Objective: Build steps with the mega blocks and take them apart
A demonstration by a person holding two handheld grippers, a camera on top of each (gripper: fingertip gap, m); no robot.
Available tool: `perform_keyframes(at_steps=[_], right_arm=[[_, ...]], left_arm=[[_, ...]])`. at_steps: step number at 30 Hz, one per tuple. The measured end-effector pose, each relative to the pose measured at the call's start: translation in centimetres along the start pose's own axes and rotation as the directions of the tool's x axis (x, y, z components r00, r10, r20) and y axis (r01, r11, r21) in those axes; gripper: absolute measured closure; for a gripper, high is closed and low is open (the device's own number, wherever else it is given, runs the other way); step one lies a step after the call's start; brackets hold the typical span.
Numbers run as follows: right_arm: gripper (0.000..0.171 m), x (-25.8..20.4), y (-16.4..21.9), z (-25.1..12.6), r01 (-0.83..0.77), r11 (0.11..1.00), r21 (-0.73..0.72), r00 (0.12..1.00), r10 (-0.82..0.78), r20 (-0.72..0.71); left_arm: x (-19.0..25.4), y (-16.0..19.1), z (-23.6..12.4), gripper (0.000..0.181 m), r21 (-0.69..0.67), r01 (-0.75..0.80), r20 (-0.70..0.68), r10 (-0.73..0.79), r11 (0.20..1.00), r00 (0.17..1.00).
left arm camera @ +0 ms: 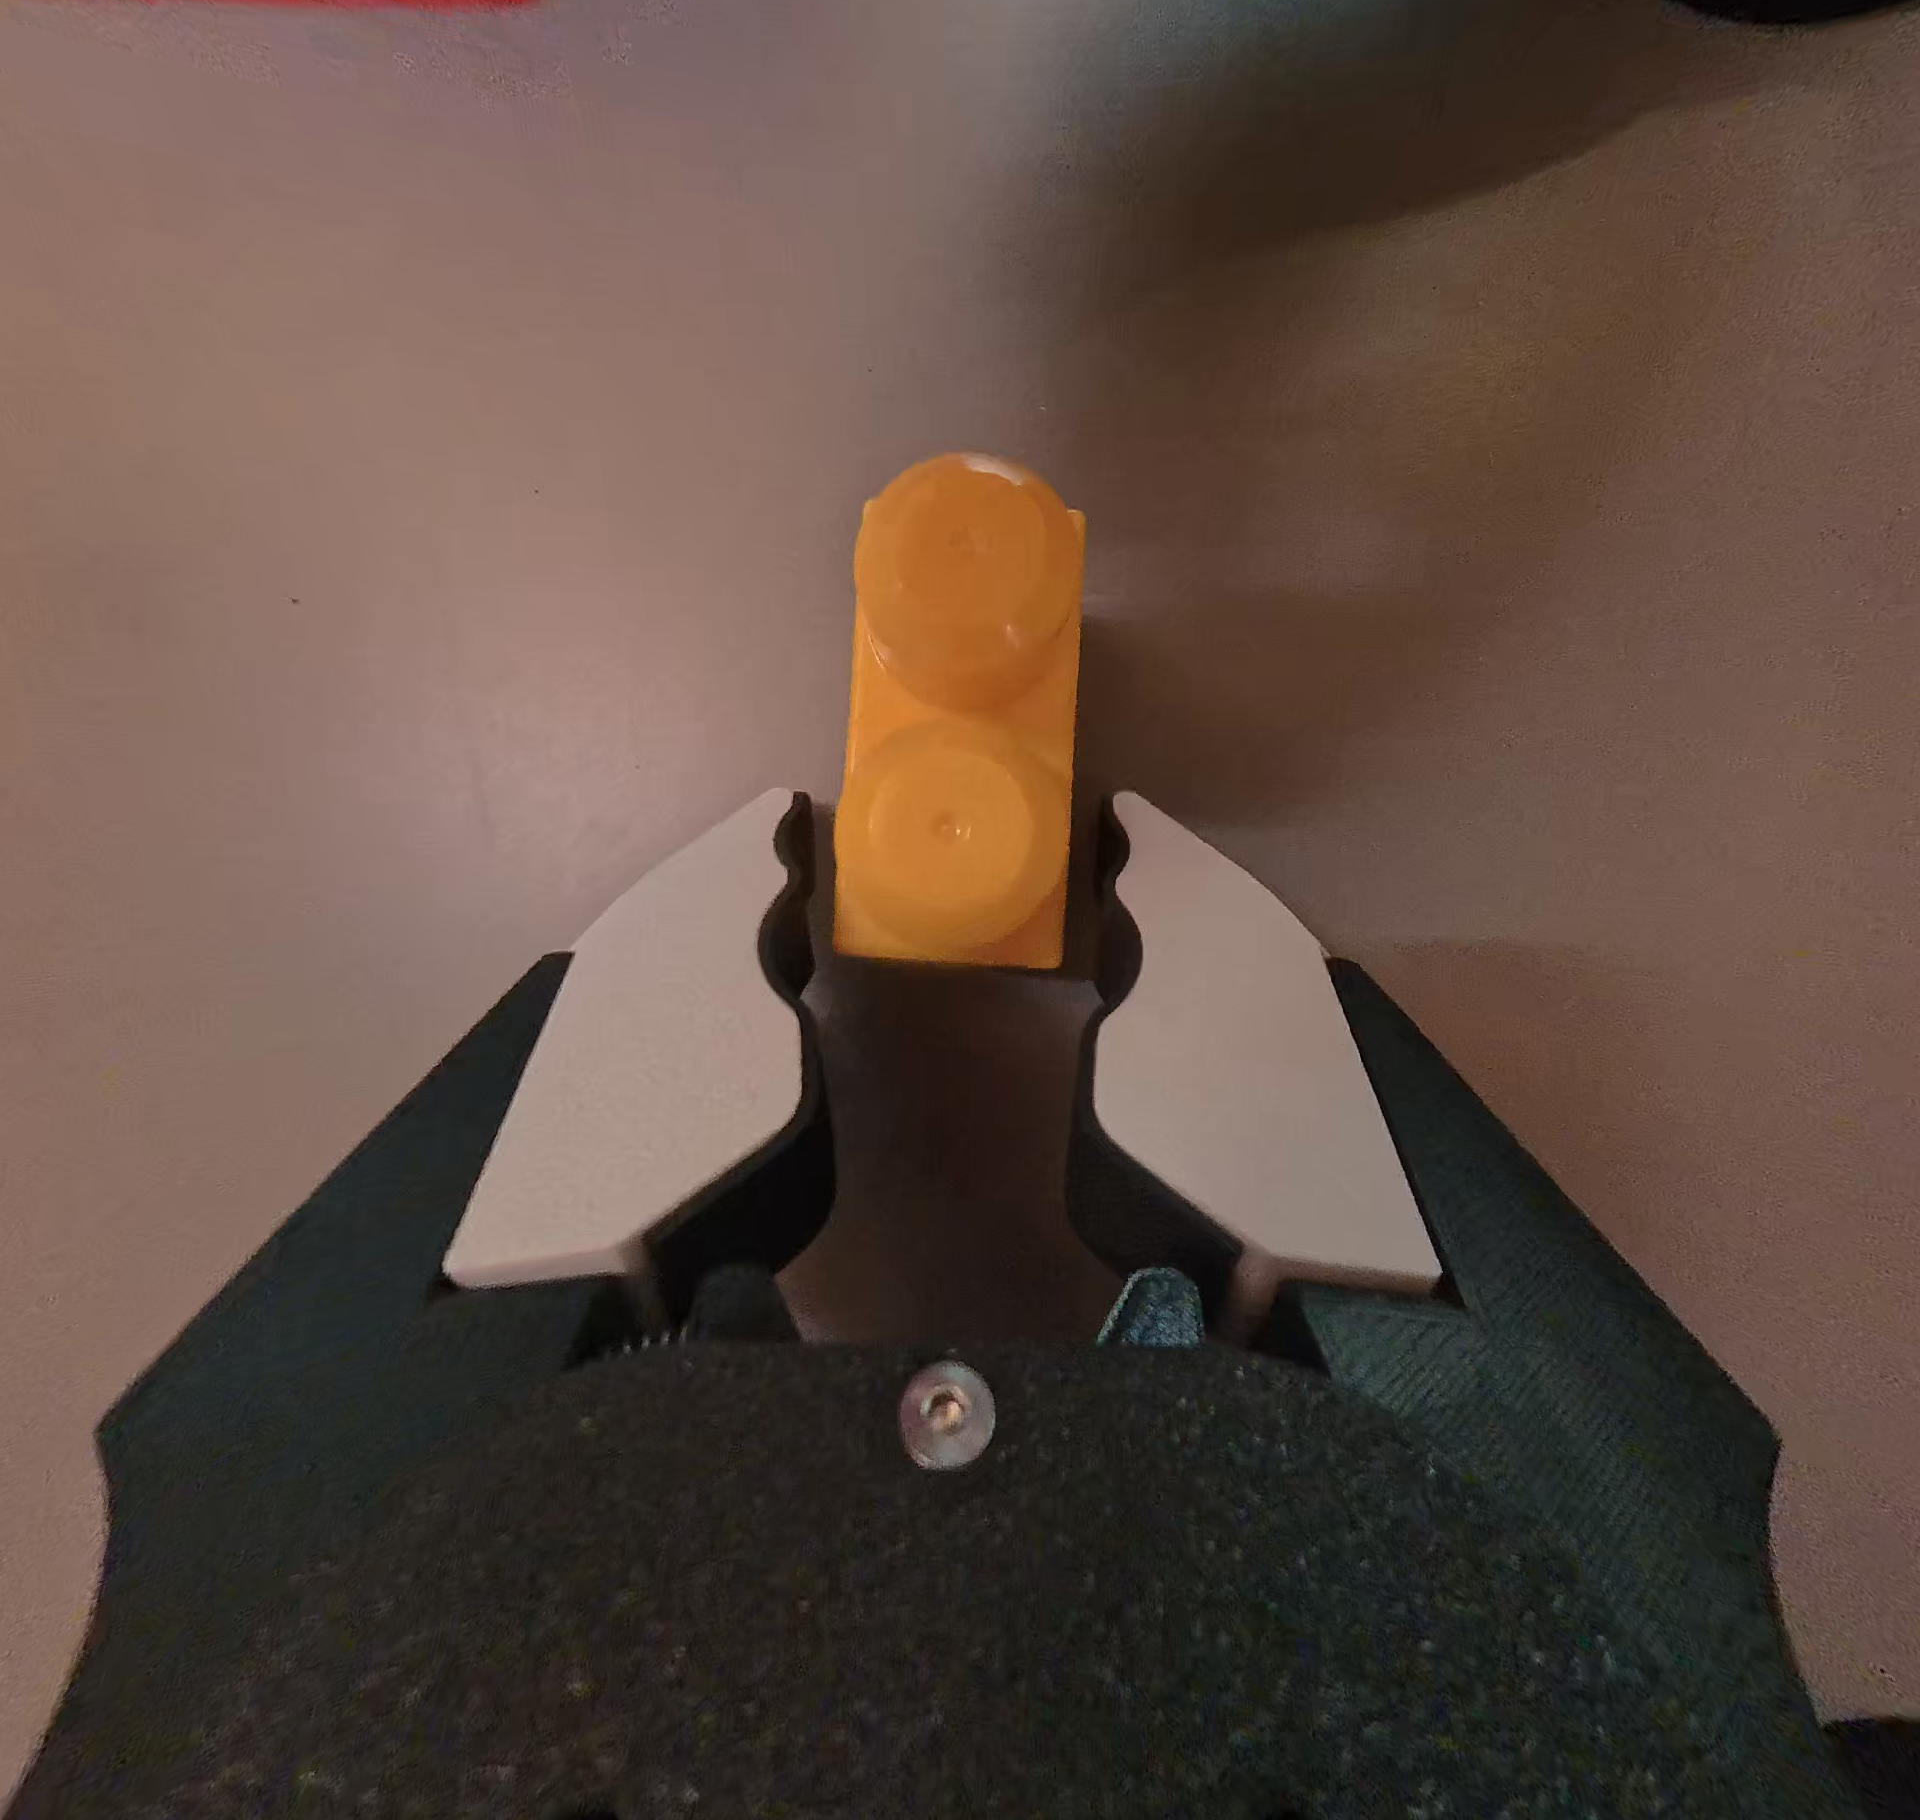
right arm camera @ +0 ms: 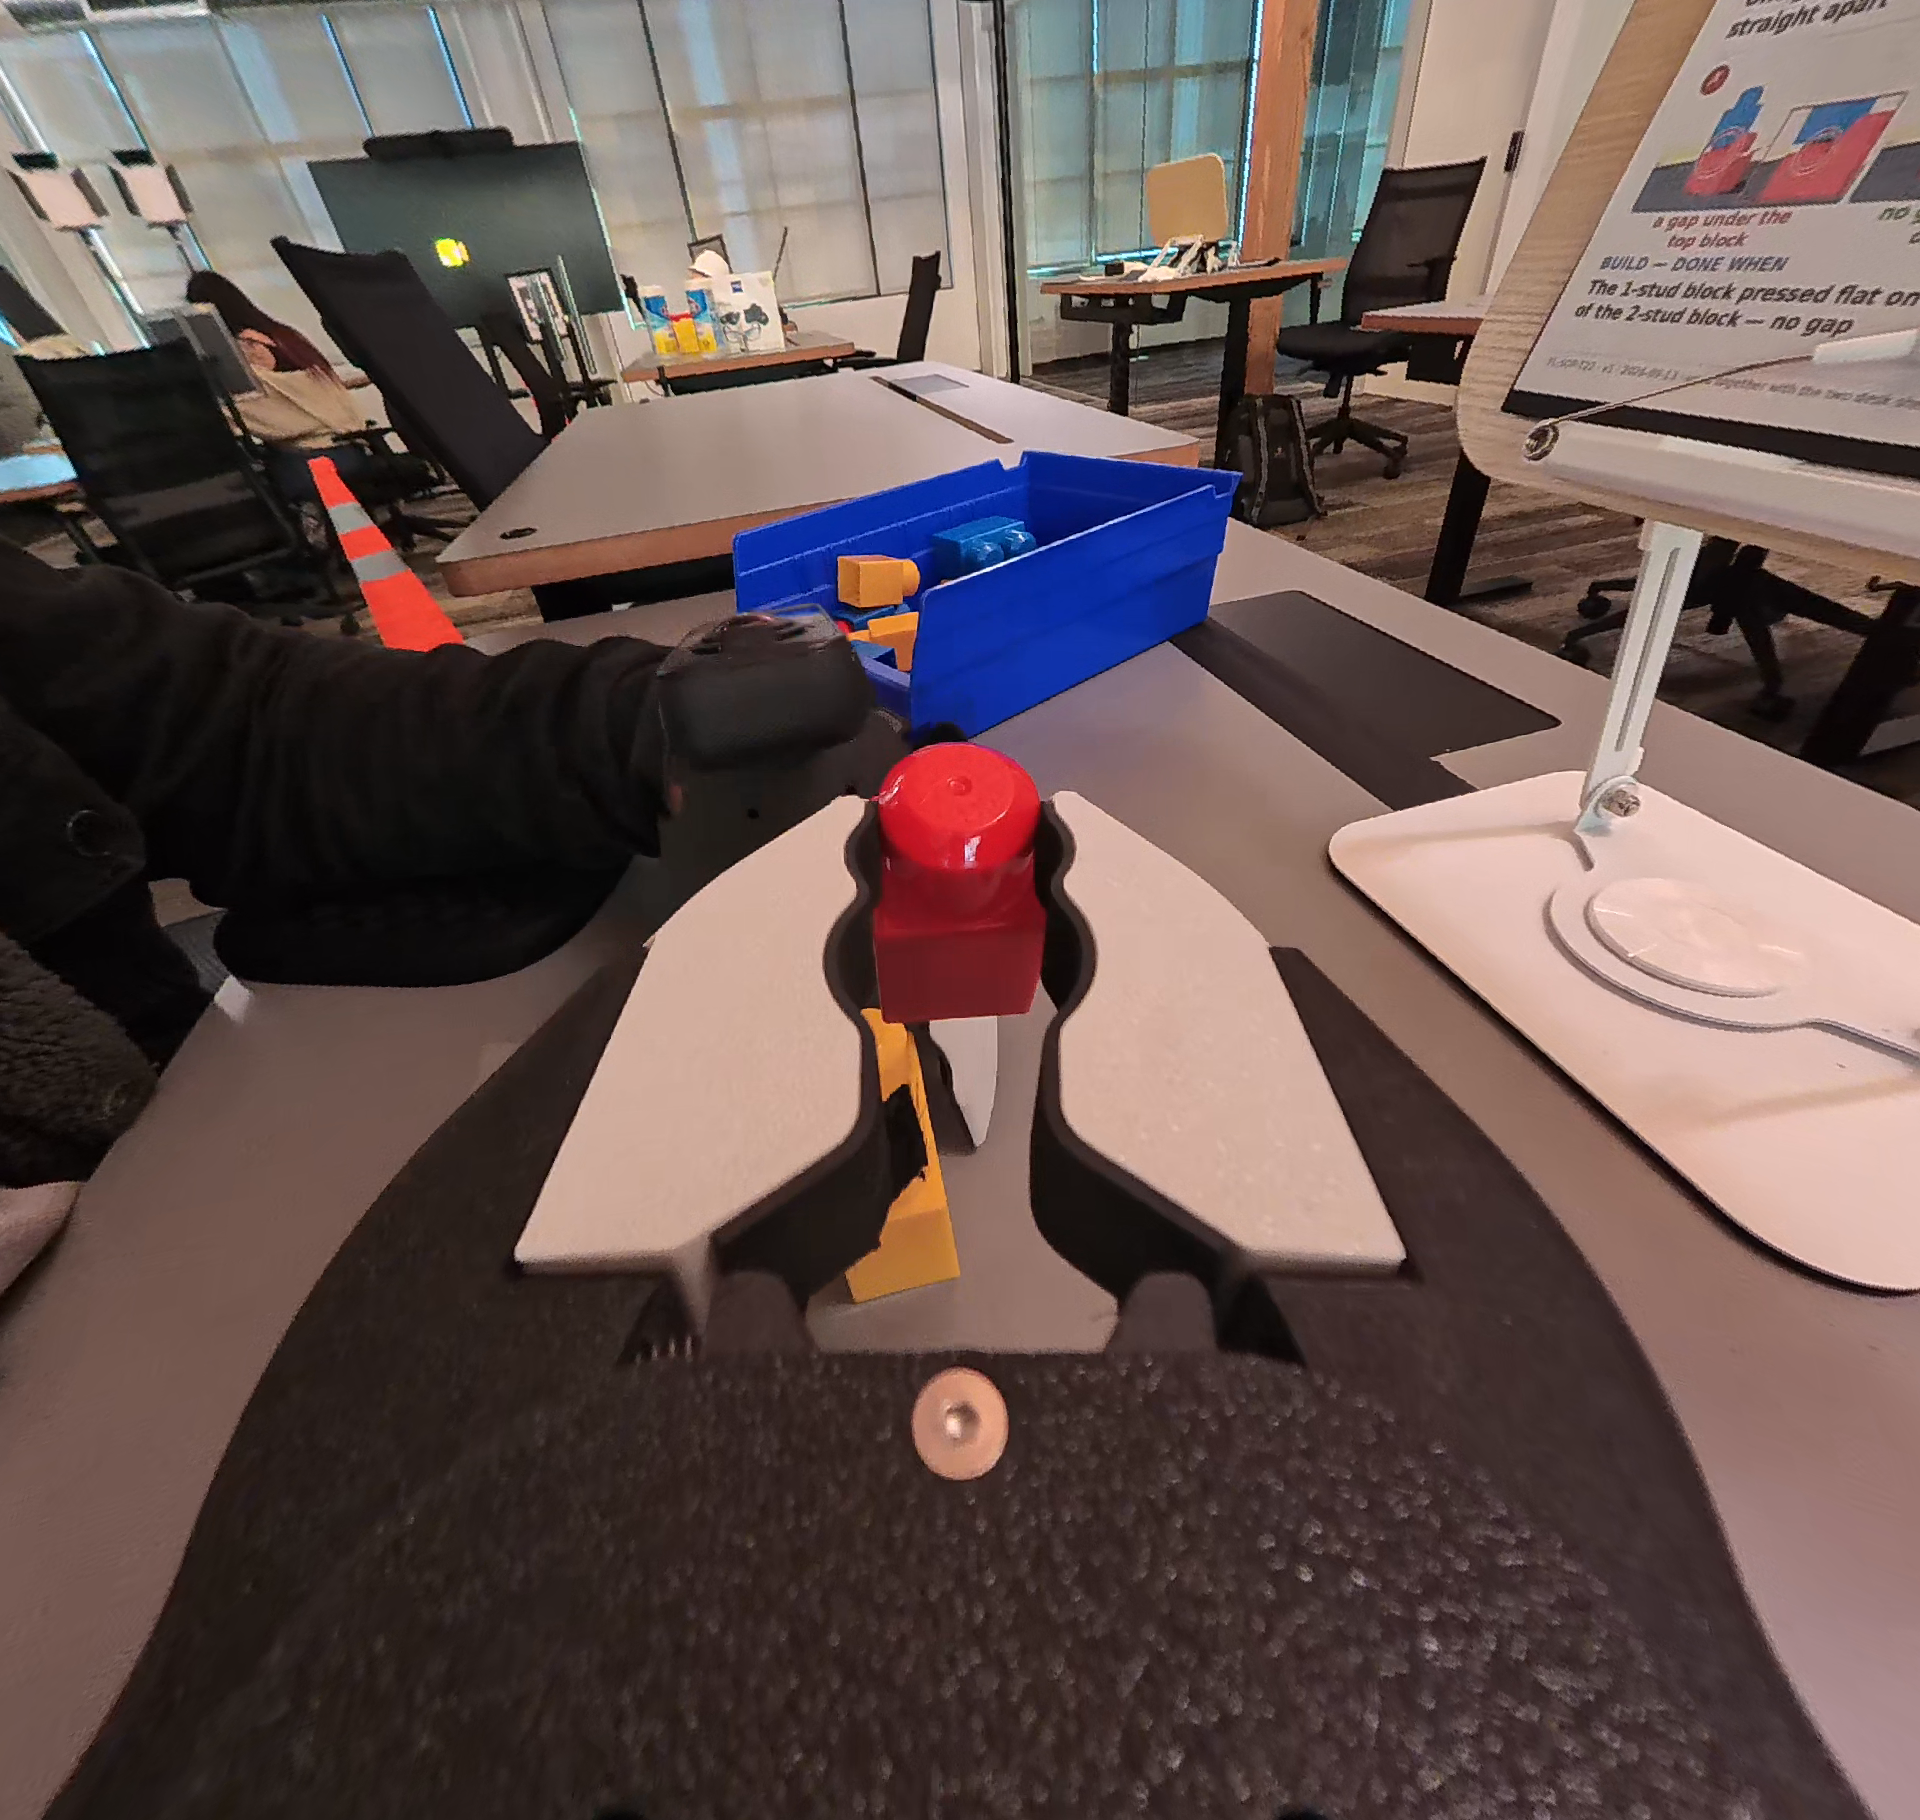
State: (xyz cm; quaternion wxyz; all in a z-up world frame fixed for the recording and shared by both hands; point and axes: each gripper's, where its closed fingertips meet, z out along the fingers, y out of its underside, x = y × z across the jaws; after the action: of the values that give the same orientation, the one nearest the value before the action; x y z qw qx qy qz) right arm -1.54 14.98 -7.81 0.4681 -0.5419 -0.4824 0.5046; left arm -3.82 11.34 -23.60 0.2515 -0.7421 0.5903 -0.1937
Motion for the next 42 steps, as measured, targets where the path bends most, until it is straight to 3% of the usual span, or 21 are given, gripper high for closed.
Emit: perform_keyframes(at_steps=[5, 10, 15, 21, 28, 42], right_arm=[[0.143, 0.2, 0.2, 0.0, -0.004, 1.0, -0.008, 1.0, 0.004, -0.005], [0.143, 0.1, 0.4, 0.0, 0.003, 1.0, -0.02, 1.0, -0.003, -0.006], [0.143, 0.1, 0.1, -0.2, 0.018, 1.0, -0.02, 1.0, -0.018, -0.007], [0.143, -1.3, -0.8, -0.3, 0.058, 0.998, -0.022, 0.998, -0.057, 0.035], [0.143, -2.7, 0.9, 0.0, 0.14, 0.978, -0.156, 0.988, -0.127, 0.089], [0.143, -3.2, 2.8, 0.5, 0.15, 0.957, -0.246, 0.984, -0.12, 0.132]], left_arm=[[0.0, -0.6, 0.5, 0.139, 0.042, 0.028, -0.001, -0.028, 0.999, 1.0], [-0.7, -0.5, 0.4, 0.138, -0.021, 0.041, 0.07, -0.039, 0.999, 0.997], [-1.5, -2.3, -1.3, 0.138, 0.08, 0.038, 0.121, -0.048, 0.996, 0.992], [-0.7, -3.7, -3.5, 0.138, 0.113, 0.034, 0.091, -0.045, 0.993, 0.995], [0.5, -3.4, -2.7, 0.138, 0.075, 0.047, 0.02, -0.048, 0.996, 0.999], [0.5, -3.3, -2.4, 0.139, 0.085, 0.048, 0.012, -0.049, 0.995, 0.999]])
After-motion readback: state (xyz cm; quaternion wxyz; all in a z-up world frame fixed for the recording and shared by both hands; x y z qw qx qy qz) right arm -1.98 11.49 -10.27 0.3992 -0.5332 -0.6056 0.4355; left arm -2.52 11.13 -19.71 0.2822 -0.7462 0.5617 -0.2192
